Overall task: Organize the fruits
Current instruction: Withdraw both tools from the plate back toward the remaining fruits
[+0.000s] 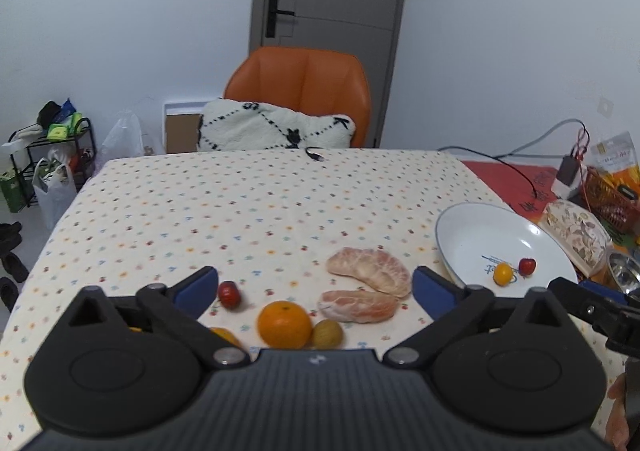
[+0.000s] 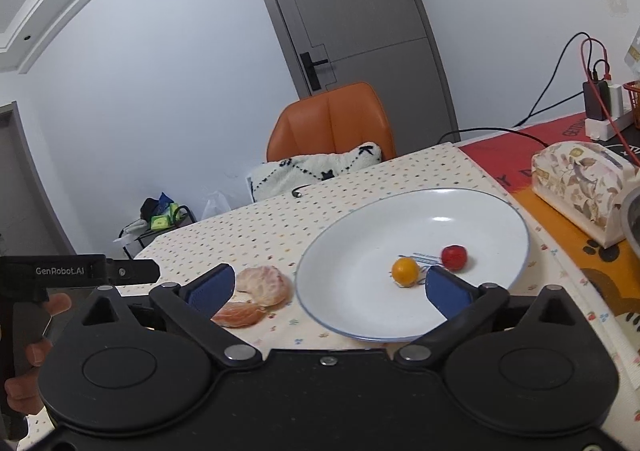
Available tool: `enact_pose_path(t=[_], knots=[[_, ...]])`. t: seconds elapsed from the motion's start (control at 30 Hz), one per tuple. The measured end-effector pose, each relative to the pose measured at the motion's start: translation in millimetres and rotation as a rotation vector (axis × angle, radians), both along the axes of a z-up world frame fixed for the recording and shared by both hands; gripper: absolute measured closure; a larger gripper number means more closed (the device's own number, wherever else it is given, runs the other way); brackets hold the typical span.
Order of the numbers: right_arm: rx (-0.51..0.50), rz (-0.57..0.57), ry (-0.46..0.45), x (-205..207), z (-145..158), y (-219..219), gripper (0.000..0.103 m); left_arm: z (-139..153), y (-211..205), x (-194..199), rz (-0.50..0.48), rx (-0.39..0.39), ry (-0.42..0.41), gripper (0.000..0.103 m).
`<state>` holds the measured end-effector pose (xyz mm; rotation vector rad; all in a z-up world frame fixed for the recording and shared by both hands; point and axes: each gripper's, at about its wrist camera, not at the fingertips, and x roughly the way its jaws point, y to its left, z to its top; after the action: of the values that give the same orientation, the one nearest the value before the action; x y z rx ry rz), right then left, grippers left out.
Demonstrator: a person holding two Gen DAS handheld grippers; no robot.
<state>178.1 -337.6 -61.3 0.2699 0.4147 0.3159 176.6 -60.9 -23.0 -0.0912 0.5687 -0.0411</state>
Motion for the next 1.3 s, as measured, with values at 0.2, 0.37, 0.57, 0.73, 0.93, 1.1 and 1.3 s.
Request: enact_pose_path(t=[0.2, 0.37, 0.57, 0.73, 0.93, 1.1, 1.3], knots=[[-0.003, -0.010, 0.001, -4, 7, 9, 0.000, 0, 21, -15, 0.020, -0.023, -0.012, 0.000], [0.000, 0.002, 0.007, -9, 11, 20, 0.000, -4, 38, -24, 0.028, -0.044, 0.007, 0.000], [-0.027, 0.022, 0.024, -15, 13, 37, 0.000, -6, 54, -39, 0.029, -0.061, 0.001, 0.000], [-0.039, 0.044, 0.033, -21, 16, 51, 0.000, -3, 65, -48, 0.015, -0.076, 0.000, 0.000], [-0.053, 0.068, 0.026, -29, 21, 68, 0.000, 1, 76, -57, 0.016, -0.083, -0.008, 0.000], [-0.067, 0.090, 0.042, -32, 20, 80, 0.000, 3, 85, -66, 0.054, -0.069, 0.008, 0.000], [-0.068, 0.107, 0.034, -45, 28, 86, 0.000, 10, 95, -87, 0.064, -0.036, -0.026, 0.000]])
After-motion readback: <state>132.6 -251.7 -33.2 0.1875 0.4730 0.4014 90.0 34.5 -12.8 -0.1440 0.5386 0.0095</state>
